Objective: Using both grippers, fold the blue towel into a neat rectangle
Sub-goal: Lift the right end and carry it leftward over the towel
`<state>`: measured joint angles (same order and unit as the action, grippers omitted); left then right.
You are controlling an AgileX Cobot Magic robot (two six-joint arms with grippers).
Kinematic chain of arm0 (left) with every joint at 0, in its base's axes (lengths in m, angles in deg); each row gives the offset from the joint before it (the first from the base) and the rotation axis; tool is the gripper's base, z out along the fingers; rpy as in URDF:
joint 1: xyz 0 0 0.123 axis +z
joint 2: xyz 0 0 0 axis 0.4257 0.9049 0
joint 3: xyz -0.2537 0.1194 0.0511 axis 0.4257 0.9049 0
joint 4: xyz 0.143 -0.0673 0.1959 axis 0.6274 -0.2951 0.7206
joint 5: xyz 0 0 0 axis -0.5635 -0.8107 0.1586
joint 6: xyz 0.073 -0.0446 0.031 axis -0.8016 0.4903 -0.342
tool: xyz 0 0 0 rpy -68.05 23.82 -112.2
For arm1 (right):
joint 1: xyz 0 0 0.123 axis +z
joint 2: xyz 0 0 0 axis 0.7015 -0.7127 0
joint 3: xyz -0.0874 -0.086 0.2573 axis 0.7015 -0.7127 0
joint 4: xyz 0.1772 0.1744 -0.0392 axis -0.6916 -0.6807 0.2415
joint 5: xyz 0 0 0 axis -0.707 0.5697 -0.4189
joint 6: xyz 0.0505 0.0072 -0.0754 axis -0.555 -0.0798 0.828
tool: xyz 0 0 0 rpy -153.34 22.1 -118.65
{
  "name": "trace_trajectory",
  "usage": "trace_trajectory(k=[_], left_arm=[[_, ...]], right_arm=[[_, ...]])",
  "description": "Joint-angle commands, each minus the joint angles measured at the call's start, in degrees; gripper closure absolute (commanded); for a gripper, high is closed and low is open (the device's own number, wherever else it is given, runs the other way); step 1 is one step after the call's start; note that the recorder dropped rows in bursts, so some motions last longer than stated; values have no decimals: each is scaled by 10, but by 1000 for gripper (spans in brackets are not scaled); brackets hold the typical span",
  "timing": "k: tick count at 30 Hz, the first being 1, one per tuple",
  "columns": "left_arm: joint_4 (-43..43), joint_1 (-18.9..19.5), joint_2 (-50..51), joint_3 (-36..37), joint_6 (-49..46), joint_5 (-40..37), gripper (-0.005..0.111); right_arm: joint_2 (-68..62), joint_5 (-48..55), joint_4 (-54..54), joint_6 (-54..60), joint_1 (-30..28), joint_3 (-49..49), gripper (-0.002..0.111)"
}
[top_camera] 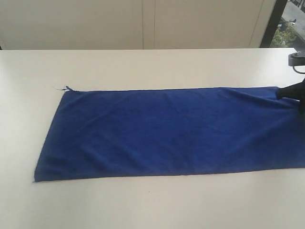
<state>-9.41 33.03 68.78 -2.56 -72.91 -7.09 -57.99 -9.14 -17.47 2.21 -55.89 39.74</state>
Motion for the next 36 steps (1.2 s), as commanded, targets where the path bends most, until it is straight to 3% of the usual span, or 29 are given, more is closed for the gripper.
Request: trace_trajectory(k=[1, 10, 18, 22, 36], left_arm=[[-3, -3, -6, 4, 0, -5, 107], [-3, -3, -6, 4, 0, -5, 107], [-3, -3, -6, 4, 0, -5, 107], [-3, -3, -6, 4, 0, -5, 107], [-3, -3, -6, 4, 0, -5, 107]], right_arm=[[0, 28, 64, -36, -37, 29, 108], [18, 39, 38, -30, -39, 42, 108], [77, 102, 37, -34, 44, 92, 108], [102, 135, 37, -34, 114, 119, 108], [124, 178, 24, -11, 283, 186, 108]])
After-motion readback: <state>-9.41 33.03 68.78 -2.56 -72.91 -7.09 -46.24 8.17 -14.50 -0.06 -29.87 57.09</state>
